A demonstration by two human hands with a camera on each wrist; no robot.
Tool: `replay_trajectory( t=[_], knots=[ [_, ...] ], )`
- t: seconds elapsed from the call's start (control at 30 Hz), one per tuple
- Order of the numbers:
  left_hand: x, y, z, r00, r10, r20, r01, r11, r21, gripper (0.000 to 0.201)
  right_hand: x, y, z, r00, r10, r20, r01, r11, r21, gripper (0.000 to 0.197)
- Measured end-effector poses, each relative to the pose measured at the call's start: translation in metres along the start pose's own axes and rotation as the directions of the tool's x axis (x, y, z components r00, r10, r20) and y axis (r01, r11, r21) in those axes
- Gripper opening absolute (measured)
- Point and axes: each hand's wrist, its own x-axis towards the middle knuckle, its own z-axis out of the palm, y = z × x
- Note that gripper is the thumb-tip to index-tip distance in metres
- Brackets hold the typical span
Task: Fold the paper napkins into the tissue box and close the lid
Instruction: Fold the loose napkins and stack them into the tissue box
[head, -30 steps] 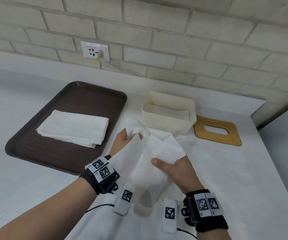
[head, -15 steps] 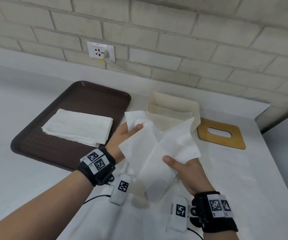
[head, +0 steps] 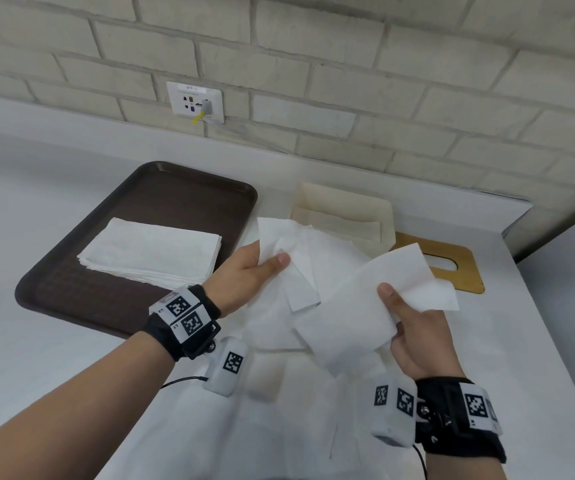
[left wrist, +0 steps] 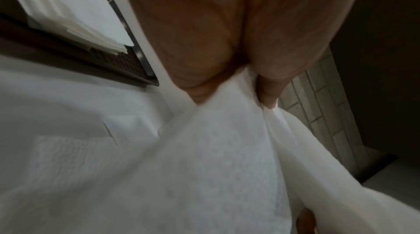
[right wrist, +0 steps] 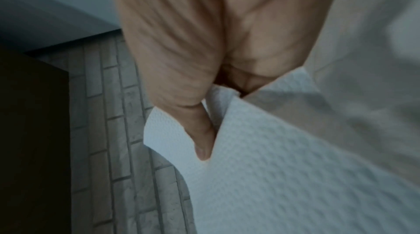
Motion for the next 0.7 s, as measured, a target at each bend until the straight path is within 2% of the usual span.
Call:
replay_trajectory(
  t=[0.07,0.17,0.23,0.33,0.43,0.57,0.7],
  knots=[
    [-0.001,-0.001,-0.001,1.000,0.005,0.008,-0.005,0.999,0.035,0.025,0.002,-0.005,-0.002,0.999,-0.023,-0.027,0.023,1.000,0.002,0.042],
    [-0.002,-0.002,-0.002,1.000,-0.007,-0.009,0.007,1.000,-0.023,0.029,0.004,-0.009,-0.003,0.997,-0.053,-0.059,0.051,0.998,-0.035,0.043],
    [-0.003,-0.003,-0.003,1.000,-0.015,-0.020,0.014,0.998,-0.060,0.032,0.005,-0.009,-0.002,0.997,-0.050,-0.054,0.047,0.997,-0.059,0.043],
    [-0.003,-0.003,-0.005,0.999,-0.003,-0.036,0.000,0.998,-0.061,0.025,0.004,-0.005,-0.001,0.999,-0.039,-0.033,0.036,0.996,-0.084,0.048],
    [-0.004,-0.001,-0.009,0.997,-0.007,-0.077,0.006,1.000,-0.007,0.025,0.006,-0.002,-0.001,0.997,-0.064,-0.051,0.058,0.992,-0.111,0.043],
    [-0.006,0.002,-0.012,0.998,0.001,-0.063,0.004,0.996,0.084,0.025,0.006,-0.010,0.000,0.989,-0.132,-0.068,0.121,0.981,-0.153,0.043],
    [-0.009,0.007,-0.012,1.000,-0.004,-0.006,0.005,0.985,0.171,0.045,0.003,-0.023,0.000,0.969,-0.227,-0.094,0.204,0.958,-0.201,0.044]
  ],
)
